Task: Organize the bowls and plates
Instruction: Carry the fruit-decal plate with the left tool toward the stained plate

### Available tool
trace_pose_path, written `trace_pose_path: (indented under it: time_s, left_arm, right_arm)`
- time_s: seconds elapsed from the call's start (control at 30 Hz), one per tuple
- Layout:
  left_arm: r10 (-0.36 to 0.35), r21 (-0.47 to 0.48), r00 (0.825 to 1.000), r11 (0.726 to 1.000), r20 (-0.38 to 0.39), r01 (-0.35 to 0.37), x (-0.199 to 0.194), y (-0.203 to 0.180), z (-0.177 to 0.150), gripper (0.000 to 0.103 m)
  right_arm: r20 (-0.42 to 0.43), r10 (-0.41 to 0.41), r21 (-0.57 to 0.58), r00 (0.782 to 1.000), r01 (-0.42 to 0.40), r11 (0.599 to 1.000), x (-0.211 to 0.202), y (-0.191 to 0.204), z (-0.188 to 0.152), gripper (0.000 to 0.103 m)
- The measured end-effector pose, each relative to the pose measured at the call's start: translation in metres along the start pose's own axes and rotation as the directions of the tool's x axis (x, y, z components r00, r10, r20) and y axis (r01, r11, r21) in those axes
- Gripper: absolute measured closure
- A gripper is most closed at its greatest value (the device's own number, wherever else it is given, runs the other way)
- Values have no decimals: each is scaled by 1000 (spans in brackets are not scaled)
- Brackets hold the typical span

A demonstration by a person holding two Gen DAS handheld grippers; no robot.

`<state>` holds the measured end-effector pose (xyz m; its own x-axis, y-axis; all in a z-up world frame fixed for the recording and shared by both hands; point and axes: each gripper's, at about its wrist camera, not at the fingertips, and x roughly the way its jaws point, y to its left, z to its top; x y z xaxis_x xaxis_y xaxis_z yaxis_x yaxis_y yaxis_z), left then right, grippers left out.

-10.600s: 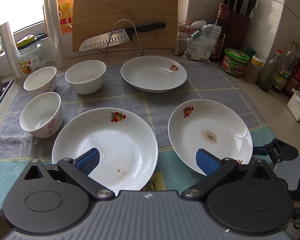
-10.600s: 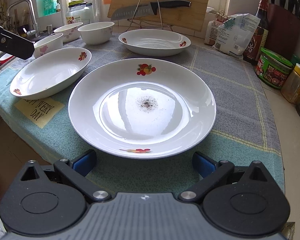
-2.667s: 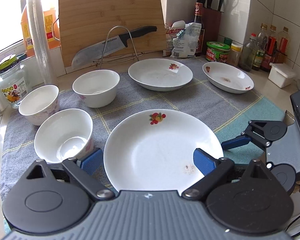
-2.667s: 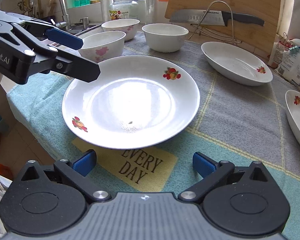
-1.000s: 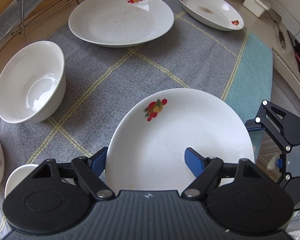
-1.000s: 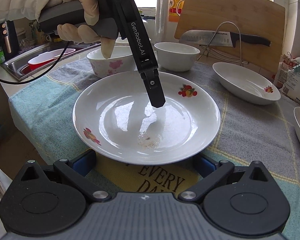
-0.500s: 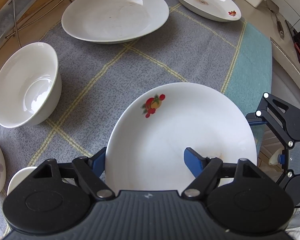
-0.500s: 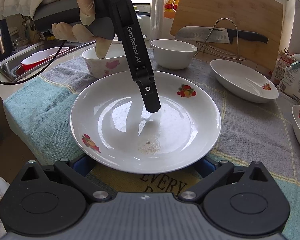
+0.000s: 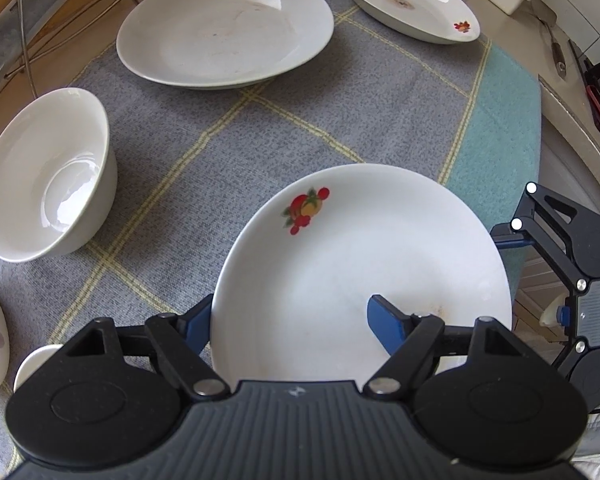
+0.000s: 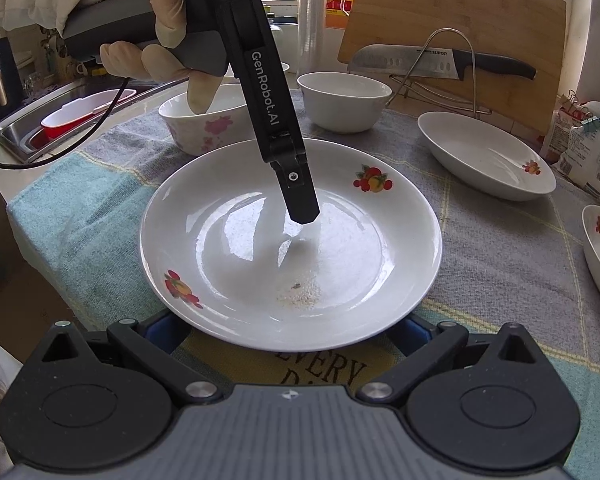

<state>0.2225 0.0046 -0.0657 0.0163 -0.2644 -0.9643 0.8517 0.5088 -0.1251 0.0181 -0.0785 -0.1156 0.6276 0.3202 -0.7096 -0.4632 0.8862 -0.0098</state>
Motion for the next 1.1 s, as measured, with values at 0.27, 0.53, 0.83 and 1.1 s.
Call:
trace_pose_path:
  time_s: [0.27, 0.53, 0.83, 1.1]
  left_arm:
    - [-50, -4, 999, 999, 12, 51, 4, -2, 8, 25]
    - [-99, -17, 995, 995, -8, 99, 8, 4, 9, 24]
    - [-119, -35, 993, 992, -23, 119, 13, 2, 5, 24]
    - [-126, -40, 992, 991, 1, 126, 6, -2, 7, 24]
  right_arm:
    - [-8, 10, 3, 1000, -10, 1000, -3, -16, -6, 0]
    - [5, 4, 1, 1000, -4, 1000, -2, -13, -9, 0]
    - [-9, 4, 19, 1000, -4, 1000, -2, -13, -8, 0]
    - [-25, 14, 13, 1000, -13, 1000, -9, -21, -3, 0]
